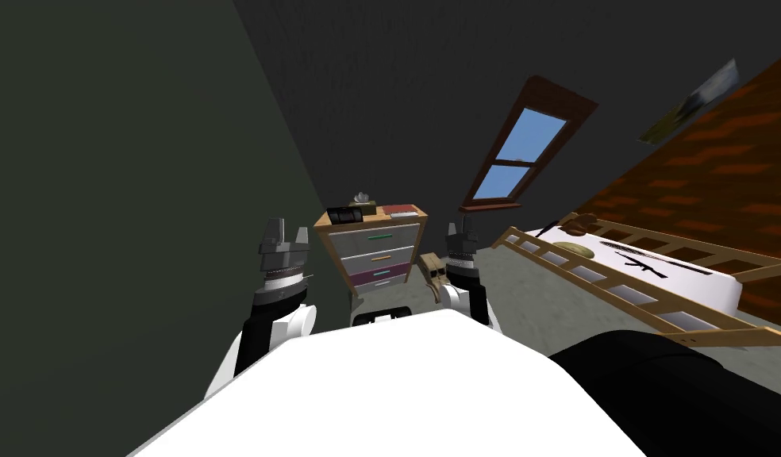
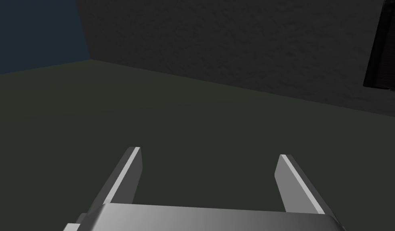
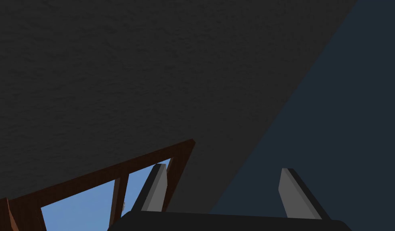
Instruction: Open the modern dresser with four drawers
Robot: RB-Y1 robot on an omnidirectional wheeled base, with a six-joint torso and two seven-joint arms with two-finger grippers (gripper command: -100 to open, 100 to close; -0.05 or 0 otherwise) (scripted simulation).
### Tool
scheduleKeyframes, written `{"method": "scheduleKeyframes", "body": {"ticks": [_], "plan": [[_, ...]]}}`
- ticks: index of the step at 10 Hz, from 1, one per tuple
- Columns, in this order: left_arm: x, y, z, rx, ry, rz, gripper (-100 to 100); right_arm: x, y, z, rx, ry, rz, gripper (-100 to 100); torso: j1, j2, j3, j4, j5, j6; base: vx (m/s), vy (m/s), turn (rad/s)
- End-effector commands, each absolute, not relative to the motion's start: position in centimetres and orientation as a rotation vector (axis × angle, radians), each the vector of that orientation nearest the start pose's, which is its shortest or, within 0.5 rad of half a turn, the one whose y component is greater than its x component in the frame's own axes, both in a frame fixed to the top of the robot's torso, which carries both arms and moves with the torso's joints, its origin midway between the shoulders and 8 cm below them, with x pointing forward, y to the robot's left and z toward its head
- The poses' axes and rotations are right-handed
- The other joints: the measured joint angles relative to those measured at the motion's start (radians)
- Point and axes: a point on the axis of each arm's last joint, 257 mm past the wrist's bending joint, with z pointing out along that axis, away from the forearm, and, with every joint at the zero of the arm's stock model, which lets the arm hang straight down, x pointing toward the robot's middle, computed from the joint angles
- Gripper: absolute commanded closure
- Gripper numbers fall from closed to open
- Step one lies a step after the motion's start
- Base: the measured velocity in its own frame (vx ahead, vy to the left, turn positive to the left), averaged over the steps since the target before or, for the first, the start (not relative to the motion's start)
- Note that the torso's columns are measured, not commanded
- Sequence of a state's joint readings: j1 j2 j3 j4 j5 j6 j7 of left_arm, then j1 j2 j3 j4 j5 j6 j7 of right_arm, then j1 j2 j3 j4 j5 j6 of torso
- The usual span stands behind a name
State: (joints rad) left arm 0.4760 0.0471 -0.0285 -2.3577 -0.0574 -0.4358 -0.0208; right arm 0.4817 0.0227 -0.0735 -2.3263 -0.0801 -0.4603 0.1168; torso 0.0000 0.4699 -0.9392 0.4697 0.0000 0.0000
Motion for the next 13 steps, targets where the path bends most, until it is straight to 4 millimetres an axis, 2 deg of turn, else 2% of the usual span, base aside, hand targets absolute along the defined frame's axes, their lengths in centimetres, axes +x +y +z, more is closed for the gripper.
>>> {"method": "scheduleKeyframes", "body": {"ticks": [1,2,3,5,12,13], "plan": [[34.2,25.4,5.3,-0.556,0.662,-1.290,0,33.5,-31.1,4.4,0.652,0.555,1.183,0,0.000,0.074,-0.148,0.074,0.000,0.000,0.000,0.000,0.000],[34.2,25.4,5.3,-0.556,0.662,-1.290,0,33.5,-31.1,4.4,0.652,0.555,1.183,0,0.000,0.148,-0.295,0.148,0.000,0.000,0.000,0.000,0.000],[34.7,25.2,4.4,-0.547,0.694,-1.285,-100,33.5,-31.1,4.4,0.652,0.555,1.183,0,0.000,0.221,-0.443,0.221,0.000,0.000,0.015,-0.011,0.003],[35.4,25.1,3.1,-0.544,0.725,-1.278,-100,33.5,-31.2,4.4,0.653,0.555,1.183,0,-0.001,0.264,-0.532,0.264,0.000,0.000,0.025,-0.027,0.004],[38.1,25.7,-3.4,-0.571,0.841,-1.233,-100,33.5,-31.2,4.4,0.653,0.556,1.183,0,-0.001,0.268,-0.537,0.268,0.000,0.000,0.033,-0.042,0.005],[38.1,25.7,-3.4,-0.571,0.841,-1.233,-100,33.5,-31.2,4.4,0.653,0.555,1.183,0,0.000,0.268,-0.537,0.268,0.000,0.000,0.023,-0.028,0.004]]}}
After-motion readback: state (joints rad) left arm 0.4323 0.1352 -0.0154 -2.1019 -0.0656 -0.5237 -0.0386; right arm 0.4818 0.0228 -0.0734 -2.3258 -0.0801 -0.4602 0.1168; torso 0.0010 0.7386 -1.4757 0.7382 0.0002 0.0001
